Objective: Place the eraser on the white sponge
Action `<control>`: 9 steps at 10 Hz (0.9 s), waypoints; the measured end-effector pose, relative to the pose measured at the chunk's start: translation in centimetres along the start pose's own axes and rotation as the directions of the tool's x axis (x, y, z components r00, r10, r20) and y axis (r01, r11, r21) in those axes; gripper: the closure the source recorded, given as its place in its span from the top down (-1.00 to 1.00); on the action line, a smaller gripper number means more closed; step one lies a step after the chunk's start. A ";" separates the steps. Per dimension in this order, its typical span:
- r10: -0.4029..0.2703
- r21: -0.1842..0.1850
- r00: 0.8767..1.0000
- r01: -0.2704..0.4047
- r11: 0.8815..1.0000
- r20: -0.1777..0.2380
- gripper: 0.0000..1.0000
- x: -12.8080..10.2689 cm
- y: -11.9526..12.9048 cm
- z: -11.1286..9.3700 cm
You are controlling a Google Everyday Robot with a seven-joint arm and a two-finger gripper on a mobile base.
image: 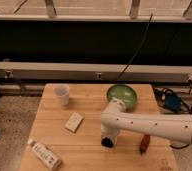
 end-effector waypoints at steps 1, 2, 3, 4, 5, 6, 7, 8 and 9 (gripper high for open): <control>0.006 0.003 1.000 -0.006 1.000 -0.004 -0.60 -0.1 0.1 -0.5; 0.011 0.005 1.000 -0.011 1.000 -0.006 -0.60 -0.1 0.2 -0.7; 0.015 0.007 1.000 -0.015 1.000 -0.009 -0.60 -0.1 0.2 -1.0; 0.014 0.010 1.000 -0.014 1.000 -0.012 -0.60 0.0 0.1 -1.2; 0.012 0.012 1.000 -0.012 1.000 -0.014 -0.60 0.0 0.0 -1.4; 0.012 0.014 1.000 -0.011 1.000 -0.019 -0.60 0.1 0.2 -1.8; 0.011 0.016 1.000 -0.011 1.000 -0.022 -0.60 0.1 0.2 -2.1; 0.012 0.017 1.000 -0.011 1.000 -0.024 -0.60 0.2 0.1 -2.5; 0.010 0.017 1.000 -0.010 1.000 -0.026 -0.60 0.3 0.0 -2.9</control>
